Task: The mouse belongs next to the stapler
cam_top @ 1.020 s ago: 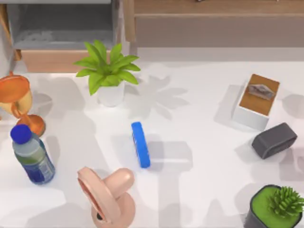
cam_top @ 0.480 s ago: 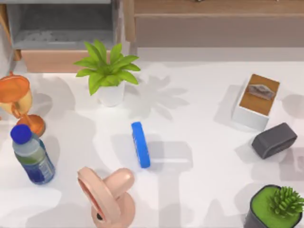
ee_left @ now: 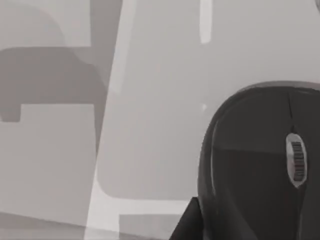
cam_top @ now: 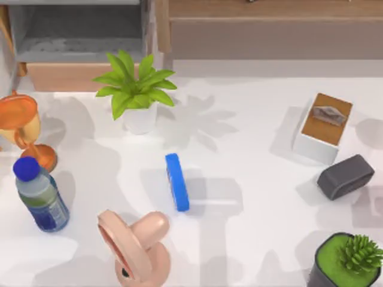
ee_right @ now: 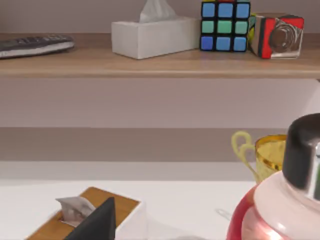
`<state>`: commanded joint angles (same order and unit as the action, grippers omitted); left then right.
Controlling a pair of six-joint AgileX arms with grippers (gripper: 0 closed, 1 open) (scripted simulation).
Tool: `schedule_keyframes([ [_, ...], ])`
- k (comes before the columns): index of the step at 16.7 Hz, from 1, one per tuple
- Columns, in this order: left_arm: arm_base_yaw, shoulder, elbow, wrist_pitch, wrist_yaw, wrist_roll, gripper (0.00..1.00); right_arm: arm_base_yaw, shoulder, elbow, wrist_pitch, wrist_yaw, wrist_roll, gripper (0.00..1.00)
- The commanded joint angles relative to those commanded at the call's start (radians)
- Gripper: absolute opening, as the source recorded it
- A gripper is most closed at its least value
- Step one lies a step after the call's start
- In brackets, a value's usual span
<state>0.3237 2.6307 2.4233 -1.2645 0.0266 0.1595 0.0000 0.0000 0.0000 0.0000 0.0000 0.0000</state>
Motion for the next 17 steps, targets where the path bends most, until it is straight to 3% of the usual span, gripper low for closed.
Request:
schedule_keyframes([
  [4,0.0,0.0,0.0,0.0,0.0,0.0,0.02,0.0,0.0,0.0,0.0,0.0,0.0,1.0],
  [5,0.0,0.0,0.0,0.0,0.0,0.0,0.0,0.0,0.0,0.0,0.0,0.0,0.0,1.0],
  [17,0.008,-0.049,0.016,-0.027,-0.007,-0.028,0.0,0.0,0.0,0.0,0.0,0.0,0.0,1.0],
])
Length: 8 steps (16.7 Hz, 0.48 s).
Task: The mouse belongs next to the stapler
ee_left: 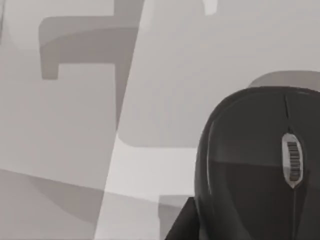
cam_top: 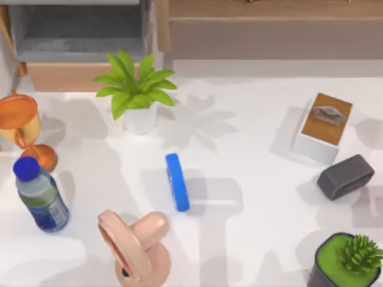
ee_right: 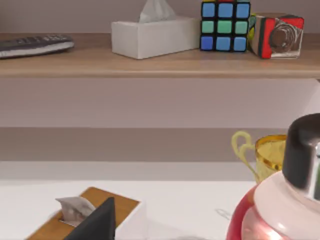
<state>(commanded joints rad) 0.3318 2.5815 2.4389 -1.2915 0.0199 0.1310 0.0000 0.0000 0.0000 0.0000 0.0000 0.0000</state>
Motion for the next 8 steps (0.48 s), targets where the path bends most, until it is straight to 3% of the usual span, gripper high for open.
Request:
schedule_keyframes([
  [4,-0.035,-0.134,0.002,-0.046,-0.022,-0.091,0.0,0.0,0.0,0.0,0.0,0.0,0.0,1.0],
  [8,-0.15,-0.286,-0.012,-0.066,-0.047,-0.22,0.0,0.0,0.0,0.0,0.0,0.0,0.0,1.0],
])
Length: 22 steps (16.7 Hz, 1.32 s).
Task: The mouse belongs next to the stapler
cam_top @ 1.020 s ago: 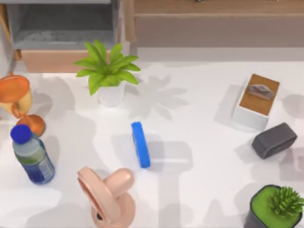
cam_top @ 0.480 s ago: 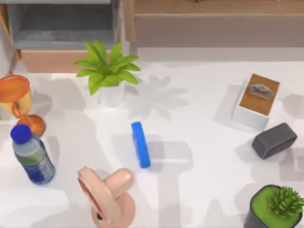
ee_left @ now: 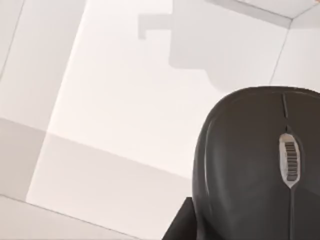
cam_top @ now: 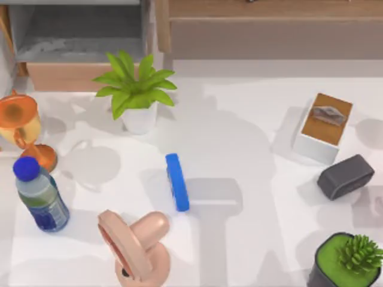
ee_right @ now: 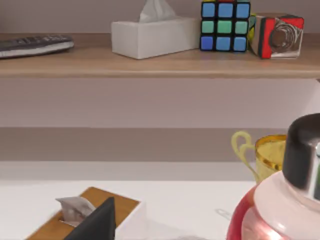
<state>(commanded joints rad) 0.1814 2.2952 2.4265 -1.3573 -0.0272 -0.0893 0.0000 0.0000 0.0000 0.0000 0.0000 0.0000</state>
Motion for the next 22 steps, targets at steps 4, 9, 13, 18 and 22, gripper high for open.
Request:
schedule_keyframes([
  [4,-0.186,-0.108,-0.04,0.018,-0.02,-0.157,0.0,0.0,0.0,0.0,0.0,0.0,0.0,1.0],
  [9,-0.477,-0.147,-0.132,0.079,-0.033,-0.367,0.0,0.0,0.0,0.0,0.0,0.0,0.0,1.0],
  [13,-0.707,-0.117,-0.231,0.136,-0.037,-0.525,0.0,0.0,0.0,0.0,0.0,0.0,0.0,1.0],
  [18,-0.931,-0.032,-0.365,0.193,-0.041,-0.683,0.0,0.0,0.0,0.0,0.0,0.0,0.0,1.0],
  [22,-1.031,0.027,-0.443,0.217,-0.044,-0.756,0.0,0.0,0.0,0.0,0.0,0.0,0.0,1.0],
])
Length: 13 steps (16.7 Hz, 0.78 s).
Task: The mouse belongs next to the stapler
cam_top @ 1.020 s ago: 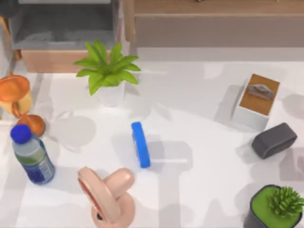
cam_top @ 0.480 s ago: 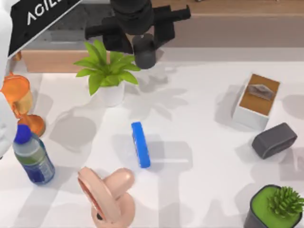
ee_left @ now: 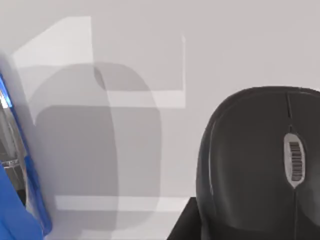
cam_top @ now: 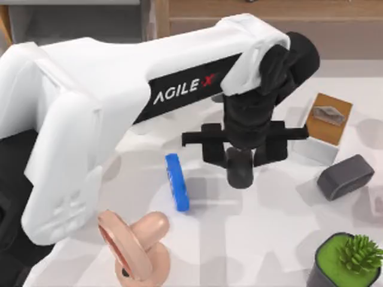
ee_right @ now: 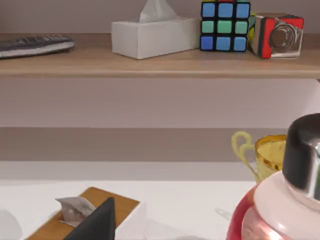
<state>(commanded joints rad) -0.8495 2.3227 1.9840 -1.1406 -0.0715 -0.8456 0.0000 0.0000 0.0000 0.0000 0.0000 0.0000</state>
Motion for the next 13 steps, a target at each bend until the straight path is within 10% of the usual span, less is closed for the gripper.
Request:
schedule_keyframes([
  [13,-0.014,0.001,-0.016,0.013,-0.002,-0.011,0.0,0.0,0.0,0.0,0.0,0.0,0.0,1.0],
])
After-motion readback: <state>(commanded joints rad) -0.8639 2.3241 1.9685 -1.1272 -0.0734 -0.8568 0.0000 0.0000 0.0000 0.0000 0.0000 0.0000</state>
